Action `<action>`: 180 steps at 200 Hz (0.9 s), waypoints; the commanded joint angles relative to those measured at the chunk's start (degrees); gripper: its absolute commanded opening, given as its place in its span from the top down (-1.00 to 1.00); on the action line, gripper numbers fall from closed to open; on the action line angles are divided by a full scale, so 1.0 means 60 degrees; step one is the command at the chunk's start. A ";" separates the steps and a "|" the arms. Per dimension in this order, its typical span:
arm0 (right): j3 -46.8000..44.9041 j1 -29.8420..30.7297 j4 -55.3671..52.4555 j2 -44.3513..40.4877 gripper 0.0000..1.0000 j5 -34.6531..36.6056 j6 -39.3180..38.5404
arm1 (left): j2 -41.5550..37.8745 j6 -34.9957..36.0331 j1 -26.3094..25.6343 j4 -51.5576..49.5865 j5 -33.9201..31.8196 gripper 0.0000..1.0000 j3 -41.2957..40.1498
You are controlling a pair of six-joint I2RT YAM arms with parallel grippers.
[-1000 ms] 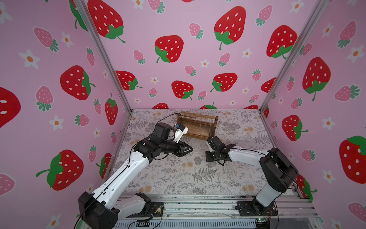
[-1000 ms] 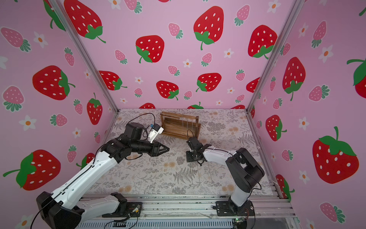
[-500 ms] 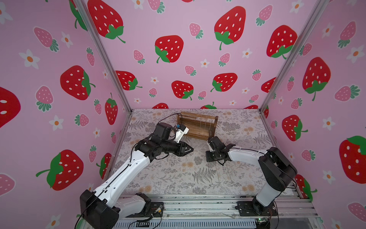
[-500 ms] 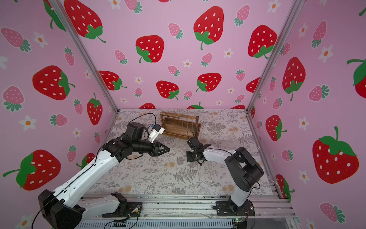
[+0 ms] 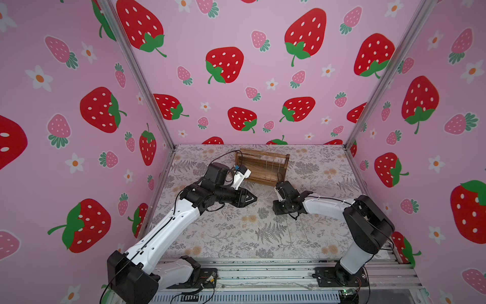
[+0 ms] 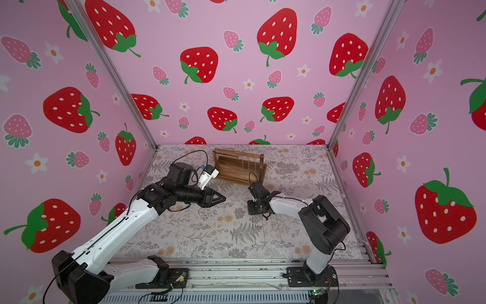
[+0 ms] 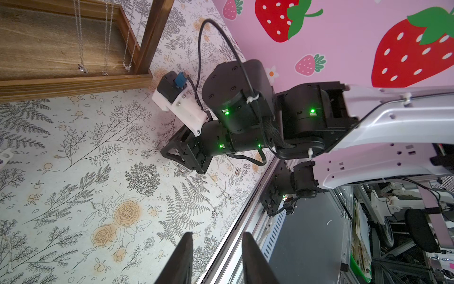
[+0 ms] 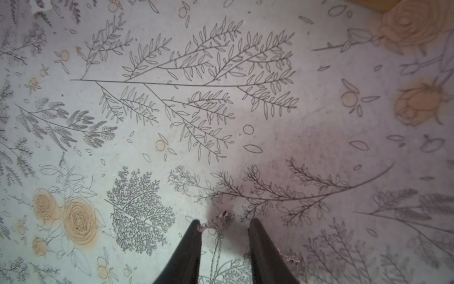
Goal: Take the necklace off the jewelry display stand
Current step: Place the necklace at the center of the board.
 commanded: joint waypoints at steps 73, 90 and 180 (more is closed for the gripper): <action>-0.0081 -0.0064 -0.0116 -0.0899 0.00 0.0179 -0.0036 | 0.0290 0.0049 -0.0006 0.0013 0.0004 0.31 0.0156; -0.0140 -0.0078 -0.0130 -0.1003 0.02 0.0280 -0.0008 | 0.0290 0.0030 0.0002 0.0030 -0.0049 0.31 0.0121; -0.0083 -0.0085 -0.0277 -0.0852 0.25 0.0329 0.0113 | 0.0451 -0.0201 -0.0099 0.0292 -0.0016 0.33 0.0004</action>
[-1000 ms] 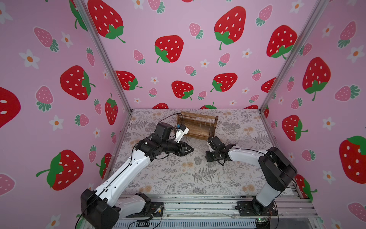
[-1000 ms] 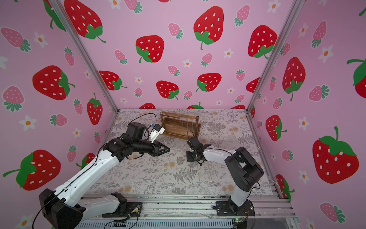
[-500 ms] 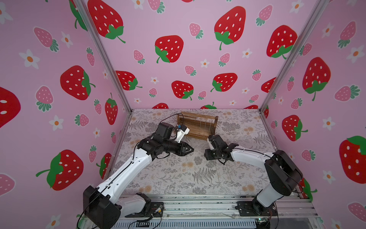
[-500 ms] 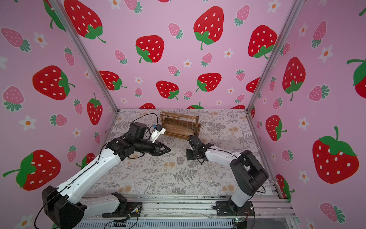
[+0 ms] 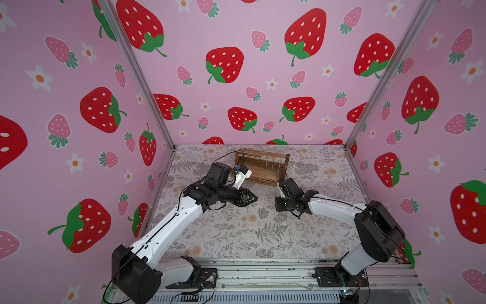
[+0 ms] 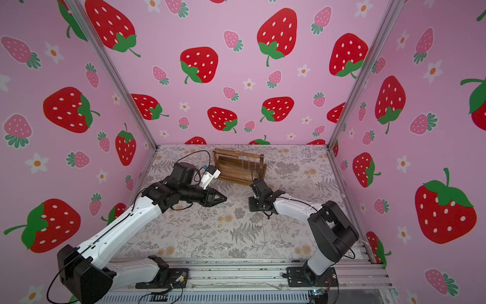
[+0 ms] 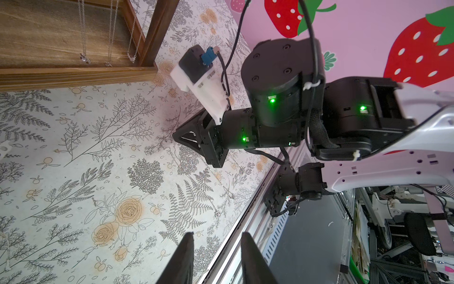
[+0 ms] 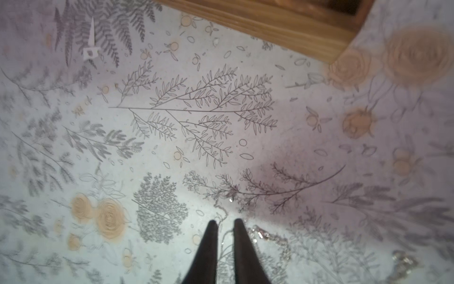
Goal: Take the necklace off the jewelry display stand
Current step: Place the necklace at the center of the board.
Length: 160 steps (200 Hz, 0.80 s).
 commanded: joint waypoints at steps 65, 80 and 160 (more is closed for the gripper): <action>-0.0130 -0.0035 -0.0166 -0.0185 0.14 0.0010 -0.0031 | 0.0050 -0.0374 -0.0245 0.0547 -0.0120 0.33 -0.0223; -0.0191 -0.0059 -0.0356 -0.0688 0.14 0.0544 -0.0092 | 0.0176 -0.0793 -0.0354 0.1238 -0.0221 0.33 -0.0496; -0.1341 -0.1187 -0.0121 -0.1927 0.28 -0.0173 -0.0106 | 0.3285 -0.0992 -0.1289 0.2450 -0.1794 0.39 0.0133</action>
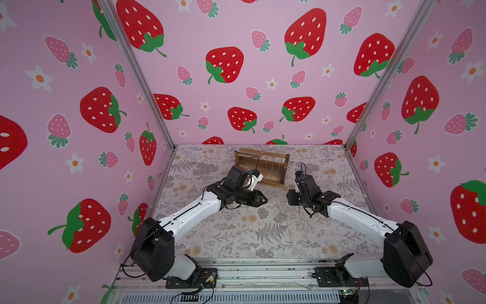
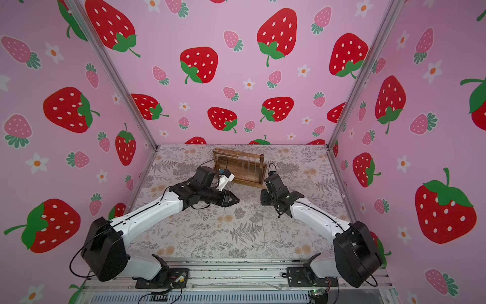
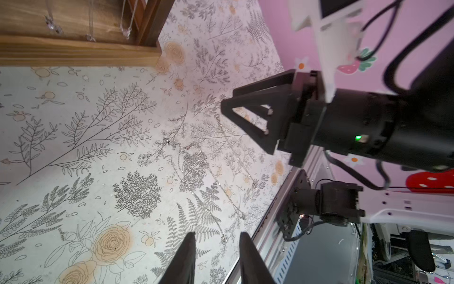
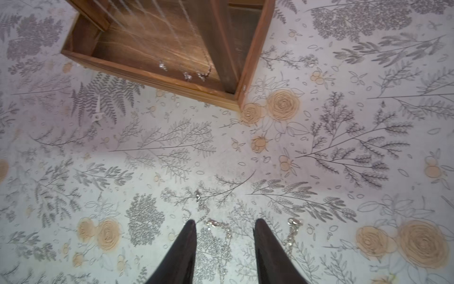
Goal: Take the necklace off the jewelry display stand
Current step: Place the necklace at the center of the board.
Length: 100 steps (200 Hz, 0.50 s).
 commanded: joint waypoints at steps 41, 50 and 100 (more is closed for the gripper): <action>-0.0528 -0.0162 0.1100 0.0827 1.00 -0.2313 0.0166 | 0.1839 -0.0162 -0.0222 0.0682 -0.1257 0.81 0.0355; -0.0396 -0.0177 0.1083 0.1101 1.00 -0.2484 0.0205 | 0.2021 -0.0207 -0.0238 0.0728 -0.1246 1.00 0.0385; 0.0173 -0.0177 0.1101 0.2307 1.00 -0.2667 0.0532 | 0.3029 -0.0127 -0.0471 0.0545 -0.1610 1.00 0.0774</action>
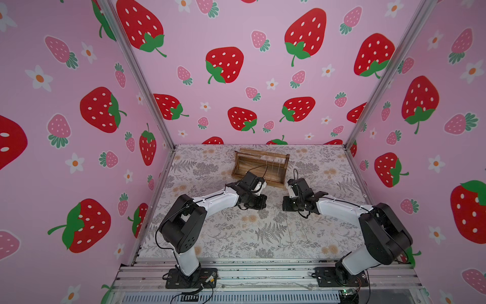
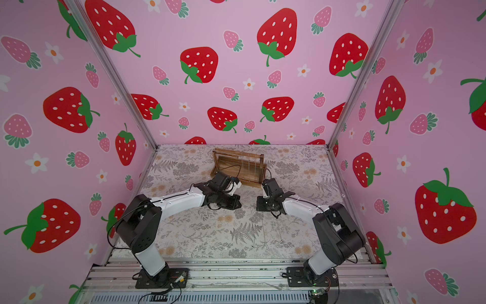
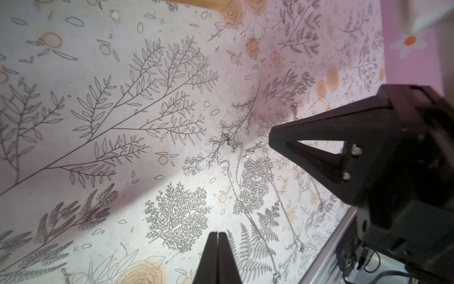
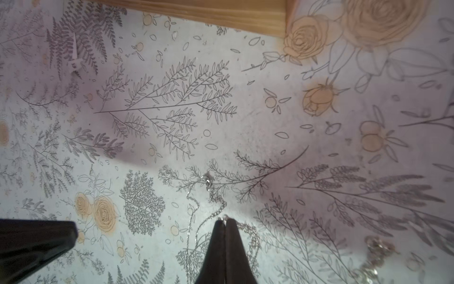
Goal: Take the necklace off the jewelry display stand
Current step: Place the necklace at the center of the board.
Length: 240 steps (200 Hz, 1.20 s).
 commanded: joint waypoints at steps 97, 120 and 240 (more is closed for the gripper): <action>0.0454 -0.0024 -0.0027 0.0923 1.00 -0.0203 0.0138 | 0.1467 0.0434 -0.0224 -0.0183 -0.0678 1.00 0.1043; 0.0500 -0.0035 -0.0027 0.1060 1.00 -0.0212 0.0129 | 0.1691 0.0438 -0.0272 -0.0225 -0.0623 1.00 0.1213; 0.0513 -0.0024 0.0651 0.1509 1.00 -0.1274 0.0372 | 0.2327 0.0402 -0.0620 -0.0183 -0.0653 1.00 0.1522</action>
